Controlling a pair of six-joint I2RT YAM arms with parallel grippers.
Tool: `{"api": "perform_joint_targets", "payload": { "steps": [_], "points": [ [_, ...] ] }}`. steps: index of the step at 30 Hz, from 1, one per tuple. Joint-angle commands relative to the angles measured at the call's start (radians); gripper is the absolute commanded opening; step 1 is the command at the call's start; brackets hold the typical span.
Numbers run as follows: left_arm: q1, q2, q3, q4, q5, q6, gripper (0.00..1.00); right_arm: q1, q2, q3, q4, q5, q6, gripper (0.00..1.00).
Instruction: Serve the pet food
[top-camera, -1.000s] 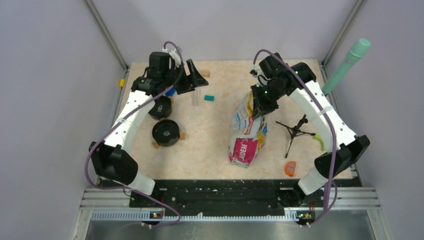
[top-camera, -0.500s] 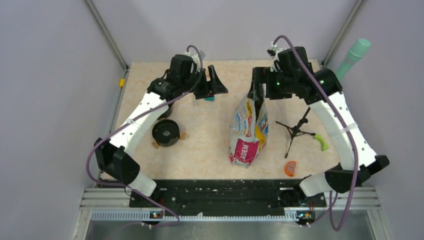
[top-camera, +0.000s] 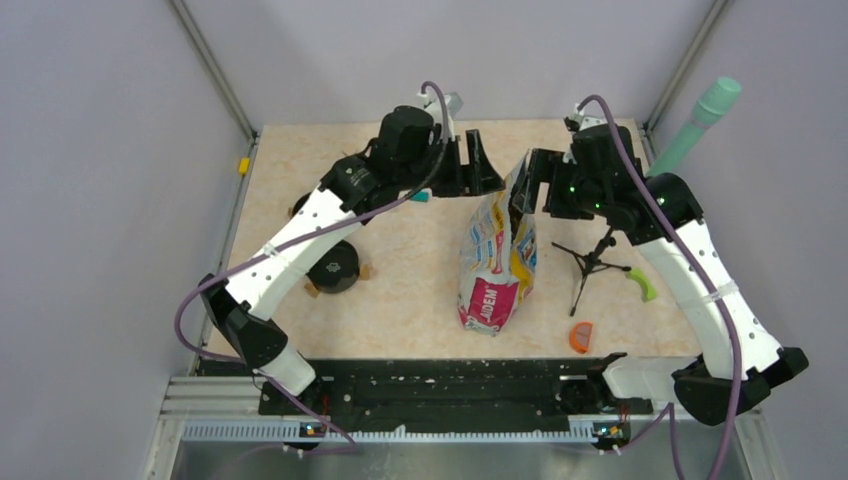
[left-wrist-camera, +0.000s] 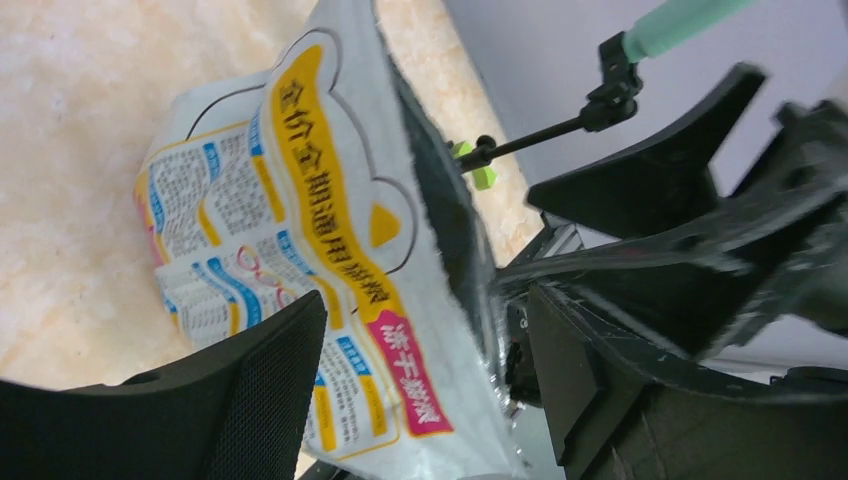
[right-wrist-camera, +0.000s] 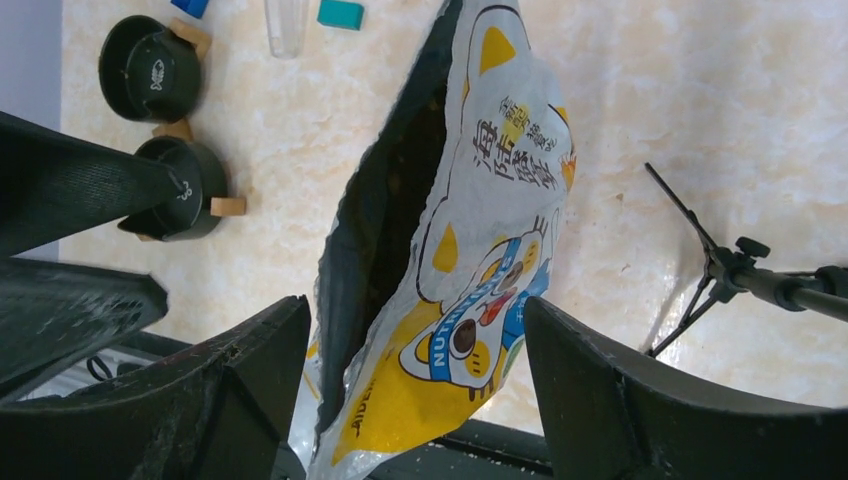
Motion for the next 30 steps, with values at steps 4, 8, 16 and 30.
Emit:
{"api": "perform_joint_targets", "payload": {
  "steps": [4,8,16,30],
  "points": [
    [-0.074,0.125,0.177,-0.089,-0.104,0.049,0.78,-0.005,-0.014,-0.065,0.063,-0.001,0.055,0.74],
    [-0.107,0.175,0.221,-0.127,-0.135,0.066,0.76,-0.004,-0.035,-0.095,0.064,0.036,0.061,0.61],
    [-0.139,0.232,0.248,-0.171,-0.176,0.077,0.63,-0.005,-0.051,-0.165,0.078,0.027,0.055,0.58],
    [-0.054,0.159,0.325,-0.298,-0.346,0.142,0.0,-0.005,0.006,-0.03,-0.005,0.203,0.026,0.0]
  ]
}}
